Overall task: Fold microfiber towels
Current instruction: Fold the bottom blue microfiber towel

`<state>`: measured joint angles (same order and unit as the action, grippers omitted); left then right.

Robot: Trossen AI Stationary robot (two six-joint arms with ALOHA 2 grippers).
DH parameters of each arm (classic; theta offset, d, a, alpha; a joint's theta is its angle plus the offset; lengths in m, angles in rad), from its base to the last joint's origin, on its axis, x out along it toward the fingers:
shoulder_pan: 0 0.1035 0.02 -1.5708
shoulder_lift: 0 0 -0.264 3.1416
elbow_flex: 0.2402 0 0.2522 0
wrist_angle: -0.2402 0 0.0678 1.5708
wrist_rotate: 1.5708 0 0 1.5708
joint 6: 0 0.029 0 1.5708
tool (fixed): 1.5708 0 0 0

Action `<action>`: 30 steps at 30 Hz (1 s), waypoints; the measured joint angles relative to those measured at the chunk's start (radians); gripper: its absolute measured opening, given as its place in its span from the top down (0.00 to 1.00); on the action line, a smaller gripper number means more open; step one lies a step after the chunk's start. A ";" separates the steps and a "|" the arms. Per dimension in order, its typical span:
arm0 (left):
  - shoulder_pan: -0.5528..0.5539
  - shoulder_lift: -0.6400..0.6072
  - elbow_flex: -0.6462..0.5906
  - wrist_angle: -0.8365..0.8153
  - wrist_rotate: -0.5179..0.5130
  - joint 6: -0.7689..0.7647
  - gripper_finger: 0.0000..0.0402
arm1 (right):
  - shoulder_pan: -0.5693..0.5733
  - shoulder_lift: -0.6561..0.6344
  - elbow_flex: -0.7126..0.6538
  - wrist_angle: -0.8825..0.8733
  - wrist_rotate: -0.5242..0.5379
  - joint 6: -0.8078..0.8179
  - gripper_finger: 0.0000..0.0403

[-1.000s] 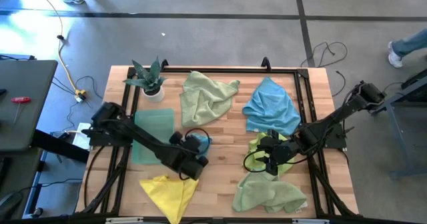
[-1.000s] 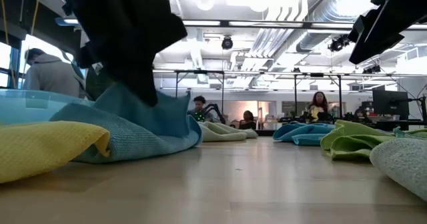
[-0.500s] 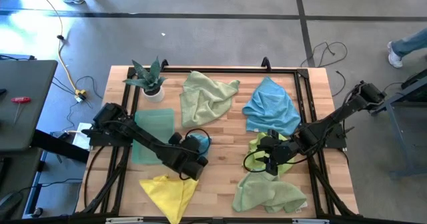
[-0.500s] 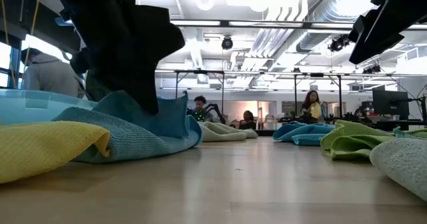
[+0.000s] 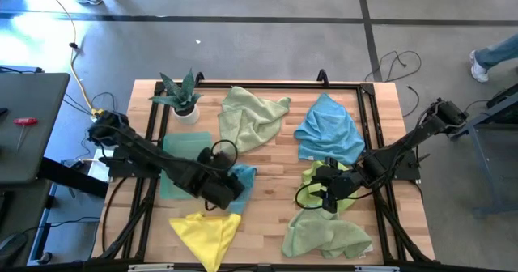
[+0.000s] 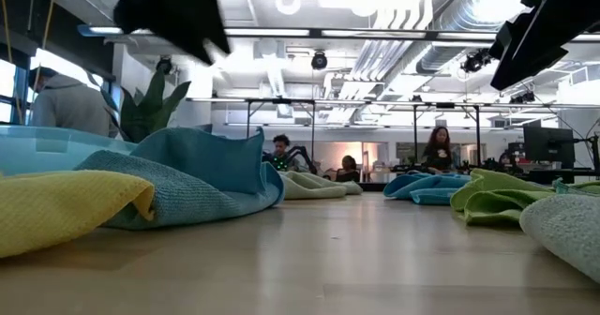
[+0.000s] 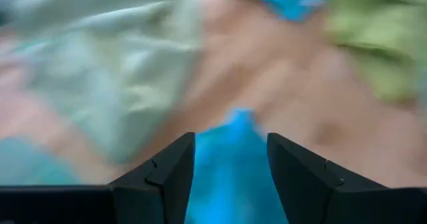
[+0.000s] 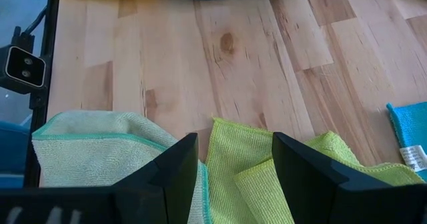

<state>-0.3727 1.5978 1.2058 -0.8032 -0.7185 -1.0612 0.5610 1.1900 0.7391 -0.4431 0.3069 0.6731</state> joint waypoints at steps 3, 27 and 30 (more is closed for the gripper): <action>-0.023 0.017 0.001 0.172 0.064 0.178 0.59 | 0.000 0.000 0.000 0.000 0.000 0.000 0.54; -0.135 0.280 0.000 0.402 0.050 0.234 0.35 | 0.000 0.000 0.000 -0.001 0.000 0.000 0.54; -0.100 0.317 -0.001 0.416 0.144 0.282 0.35 | 0.000 0.000 0.000 0.000 0.000 0.000 0.54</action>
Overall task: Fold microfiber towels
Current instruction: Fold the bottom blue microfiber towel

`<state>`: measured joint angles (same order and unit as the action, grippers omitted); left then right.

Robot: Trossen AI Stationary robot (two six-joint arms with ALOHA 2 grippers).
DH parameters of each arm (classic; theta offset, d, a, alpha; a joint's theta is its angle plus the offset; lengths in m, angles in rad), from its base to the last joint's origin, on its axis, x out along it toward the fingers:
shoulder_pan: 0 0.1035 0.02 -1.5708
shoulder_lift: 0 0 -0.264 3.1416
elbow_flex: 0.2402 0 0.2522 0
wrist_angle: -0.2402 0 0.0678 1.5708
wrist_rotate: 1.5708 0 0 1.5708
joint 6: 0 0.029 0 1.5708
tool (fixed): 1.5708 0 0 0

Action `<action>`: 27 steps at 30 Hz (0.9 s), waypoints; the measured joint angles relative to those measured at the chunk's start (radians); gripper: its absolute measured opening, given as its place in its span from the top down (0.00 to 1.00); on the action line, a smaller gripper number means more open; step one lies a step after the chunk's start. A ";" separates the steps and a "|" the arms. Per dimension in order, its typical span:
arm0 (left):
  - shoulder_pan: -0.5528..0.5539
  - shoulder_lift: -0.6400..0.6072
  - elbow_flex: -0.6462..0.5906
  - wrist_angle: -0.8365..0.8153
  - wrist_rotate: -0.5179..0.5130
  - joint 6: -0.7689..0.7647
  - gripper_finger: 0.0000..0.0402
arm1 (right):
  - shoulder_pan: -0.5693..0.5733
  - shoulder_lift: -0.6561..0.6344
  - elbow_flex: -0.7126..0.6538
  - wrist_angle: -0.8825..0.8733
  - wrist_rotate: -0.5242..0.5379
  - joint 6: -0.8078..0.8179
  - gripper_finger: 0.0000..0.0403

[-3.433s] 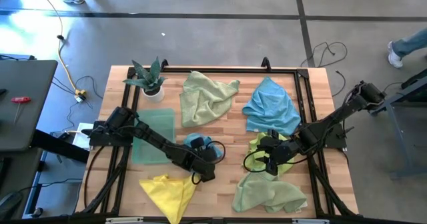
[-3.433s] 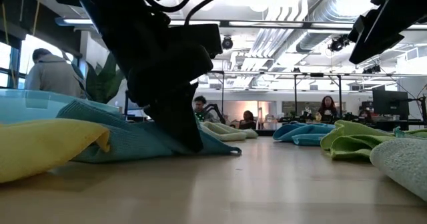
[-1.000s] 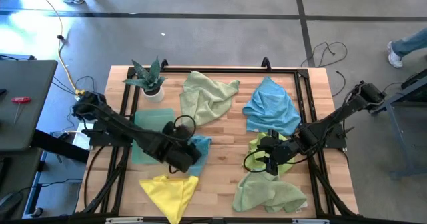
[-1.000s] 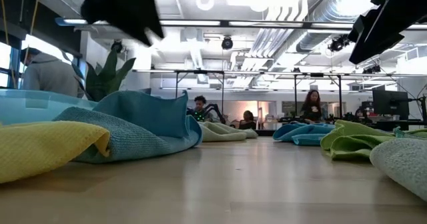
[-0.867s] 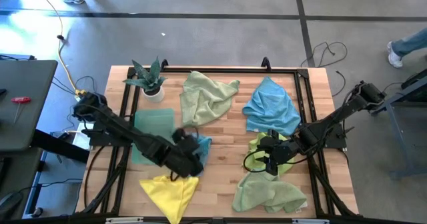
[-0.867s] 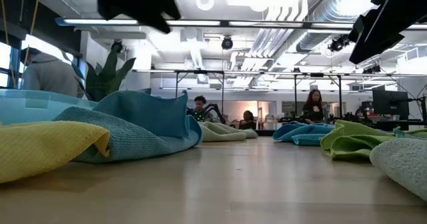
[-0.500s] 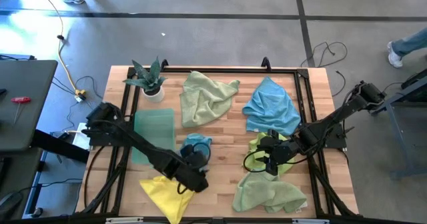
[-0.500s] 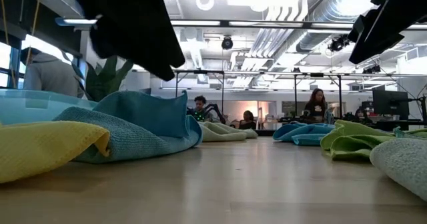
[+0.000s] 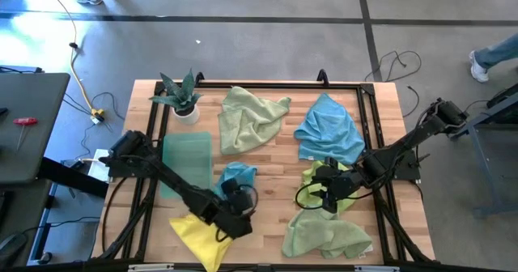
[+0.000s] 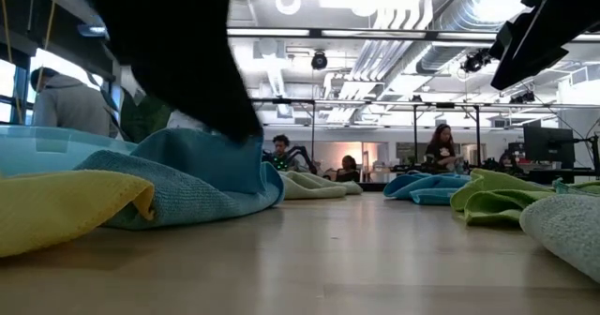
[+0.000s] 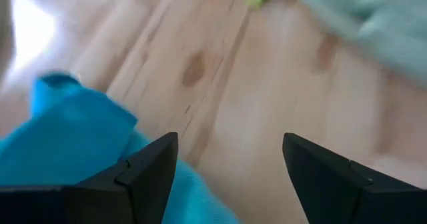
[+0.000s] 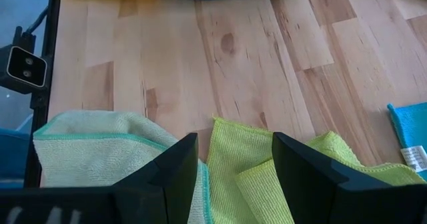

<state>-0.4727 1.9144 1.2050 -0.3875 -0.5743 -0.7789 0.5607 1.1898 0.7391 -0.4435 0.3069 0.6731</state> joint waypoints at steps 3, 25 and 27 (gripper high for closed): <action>0.027 0.034 -0.001 0.036 0.025 0.051 0.35 | 0.000 0.000 0.000 0.000 0.000 0.000 0.54; 0.098 0.014 0.000 -0.701 -0.344 -0.449 0.36 | 0.000 0.000 0.000 0.000 0.000 0.000 0.54; 0.098 -0.004 0.001 -0.788 -0.354 -0.511 0.36 | 0.000 0.000 0.000 -0.002 0.000 0.000 0.54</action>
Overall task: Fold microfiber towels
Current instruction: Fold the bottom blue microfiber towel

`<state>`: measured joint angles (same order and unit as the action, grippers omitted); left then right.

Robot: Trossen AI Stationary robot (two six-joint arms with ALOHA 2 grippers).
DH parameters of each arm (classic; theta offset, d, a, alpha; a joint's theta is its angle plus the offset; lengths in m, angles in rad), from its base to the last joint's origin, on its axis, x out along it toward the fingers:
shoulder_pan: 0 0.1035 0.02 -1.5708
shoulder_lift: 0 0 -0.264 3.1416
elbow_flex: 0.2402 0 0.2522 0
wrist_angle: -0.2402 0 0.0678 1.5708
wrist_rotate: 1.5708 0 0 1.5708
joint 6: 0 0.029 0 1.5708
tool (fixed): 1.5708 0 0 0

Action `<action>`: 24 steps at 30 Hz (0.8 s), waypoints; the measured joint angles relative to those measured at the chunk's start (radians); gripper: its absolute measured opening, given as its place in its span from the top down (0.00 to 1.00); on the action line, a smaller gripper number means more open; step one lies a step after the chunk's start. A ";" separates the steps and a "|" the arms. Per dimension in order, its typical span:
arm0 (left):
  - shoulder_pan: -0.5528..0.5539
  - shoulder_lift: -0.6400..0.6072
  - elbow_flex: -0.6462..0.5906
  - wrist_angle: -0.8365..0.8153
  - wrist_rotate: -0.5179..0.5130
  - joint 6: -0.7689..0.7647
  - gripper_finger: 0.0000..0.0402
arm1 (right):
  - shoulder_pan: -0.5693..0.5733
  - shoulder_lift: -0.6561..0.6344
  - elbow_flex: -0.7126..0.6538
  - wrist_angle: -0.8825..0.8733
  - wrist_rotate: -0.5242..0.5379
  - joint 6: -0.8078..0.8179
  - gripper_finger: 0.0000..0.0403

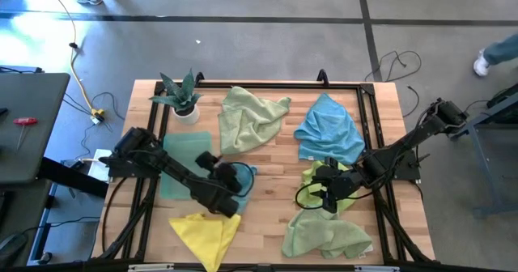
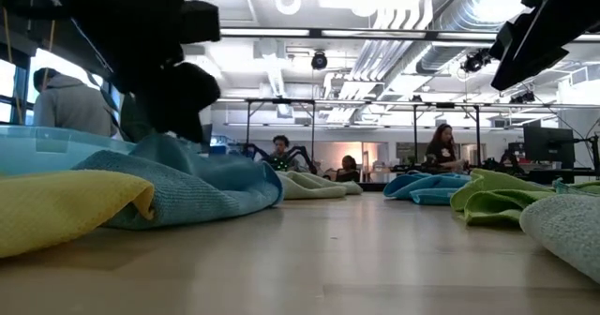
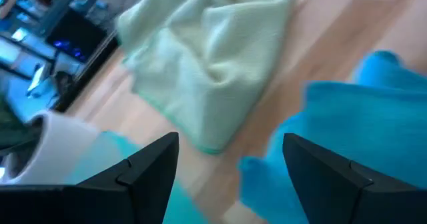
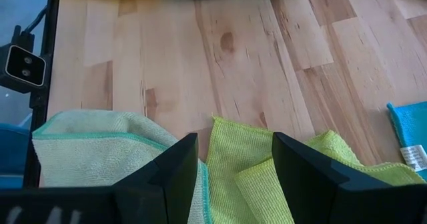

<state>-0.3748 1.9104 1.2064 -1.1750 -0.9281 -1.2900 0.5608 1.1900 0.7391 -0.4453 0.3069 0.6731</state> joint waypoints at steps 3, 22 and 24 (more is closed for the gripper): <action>0.001 -0.035 -0.001 -0.066 0.023 -0.031 0.36 | 0.000 0.000 0.000 0.003 0.000 0.000 0.54; 0.022 -0.296 -0.024 0.567 0.471 0.386 0.36 | -0.004 0.006 0.000 0.027 -0.023 0.000 0.54; 0.048 -0.248 -0.037 0.694 0.514 0.391 0.36 | -0.004 -0.001 -0.001 0.007 -0.057 0.000 0.54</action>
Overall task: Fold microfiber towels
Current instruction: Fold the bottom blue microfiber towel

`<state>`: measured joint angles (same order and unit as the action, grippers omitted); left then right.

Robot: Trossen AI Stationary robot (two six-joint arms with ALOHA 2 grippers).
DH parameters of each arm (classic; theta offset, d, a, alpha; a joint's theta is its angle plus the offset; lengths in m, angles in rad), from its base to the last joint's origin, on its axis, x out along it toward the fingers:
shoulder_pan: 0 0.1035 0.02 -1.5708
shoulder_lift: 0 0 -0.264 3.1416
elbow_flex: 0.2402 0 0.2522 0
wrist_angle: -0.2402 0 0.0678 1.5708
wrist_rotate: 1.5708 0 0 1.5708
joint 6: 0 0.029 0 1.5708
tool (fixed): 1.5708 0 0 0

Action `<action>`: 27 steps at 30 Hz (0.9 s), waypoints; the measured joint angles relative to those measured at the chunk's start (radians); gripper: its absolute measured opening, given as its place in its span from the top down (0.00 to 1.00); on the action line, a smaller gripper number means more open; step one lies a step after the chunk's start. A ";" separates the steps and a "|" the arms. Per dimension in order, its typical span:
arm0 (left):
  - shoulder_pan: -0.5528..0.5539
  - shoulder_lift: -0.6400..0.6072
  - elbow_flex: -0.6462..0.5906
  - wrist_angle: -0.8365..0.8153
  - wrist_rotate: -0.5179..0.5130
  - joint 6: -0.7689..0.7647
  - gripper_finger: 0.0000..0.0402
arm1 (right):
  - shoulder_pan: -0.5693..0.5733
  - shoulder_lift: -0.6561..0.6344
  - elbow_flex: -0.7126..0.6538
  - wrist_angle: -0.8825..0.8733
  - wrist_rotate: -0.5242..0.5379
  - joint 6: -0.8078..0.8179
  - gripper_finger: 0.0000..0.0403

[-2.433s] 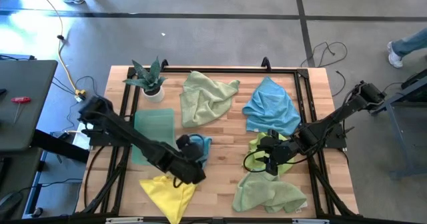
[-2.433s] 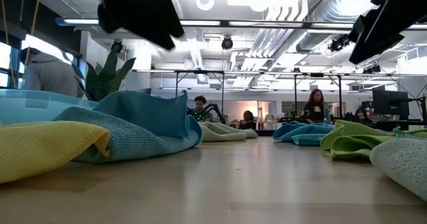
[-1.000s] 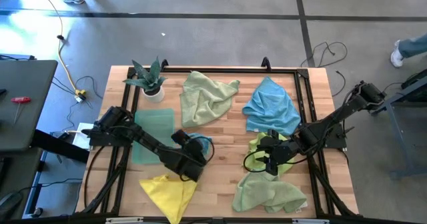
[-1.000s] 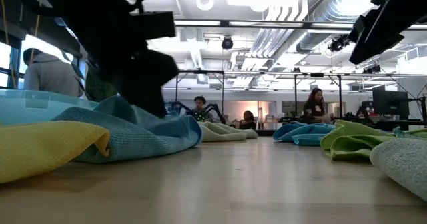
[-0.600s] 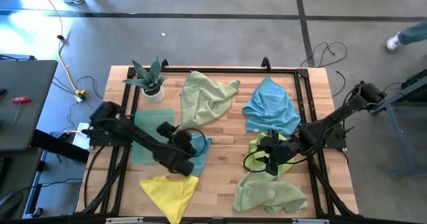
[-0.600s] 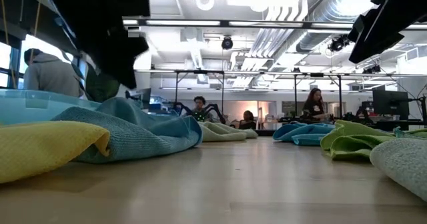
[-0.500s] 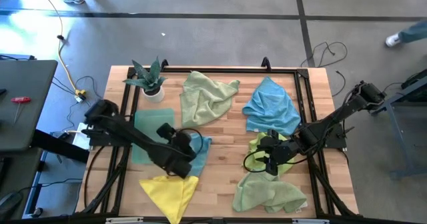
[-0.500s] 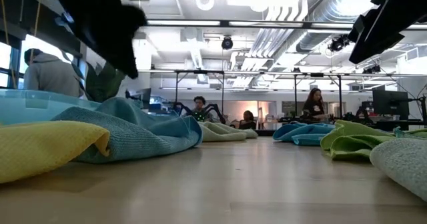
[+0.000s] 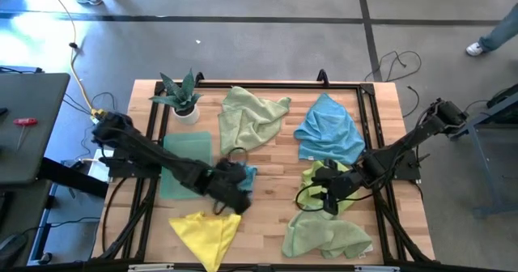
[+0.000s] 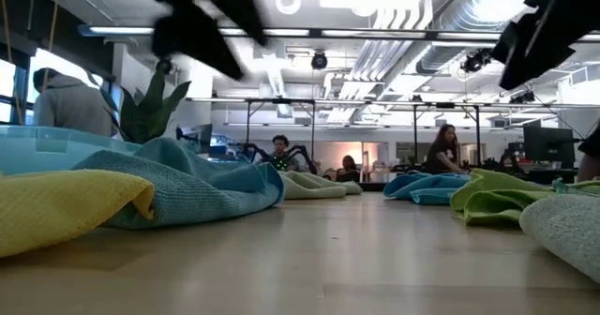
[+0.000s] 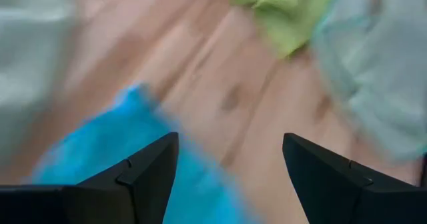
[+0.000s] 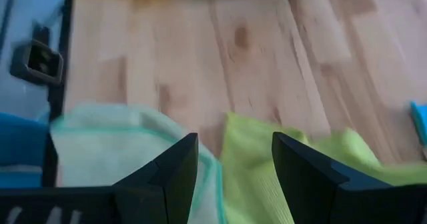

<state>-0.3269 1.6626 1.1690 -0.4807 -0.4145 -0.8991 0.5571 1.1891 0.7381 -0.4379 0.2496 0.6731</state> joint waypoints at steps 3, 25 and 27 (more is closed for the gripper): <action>0.024 0.062 -0.020 0.037 0.076 -0.002 0.36 | -0.011 0.006 0.002 0.035 -0.022 0.000 0.54; 0.106 0.201 0.004 -0.011 0.092 -0.151 0.36 | -0.083 0.083 -0.002 0.469 0.024 0.001 0.54; 0.112 0.196 0.000 -0.064 0.089 -0.154 0.36 | -0.099 0.102 0.002 0.502 0.031 -0.001 0.54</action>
<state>-0.2152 1.8591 1.1689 -0.5448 -0.3253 -1.0530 0.4584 1.2906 0.7403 0.0638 0.2811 0.6725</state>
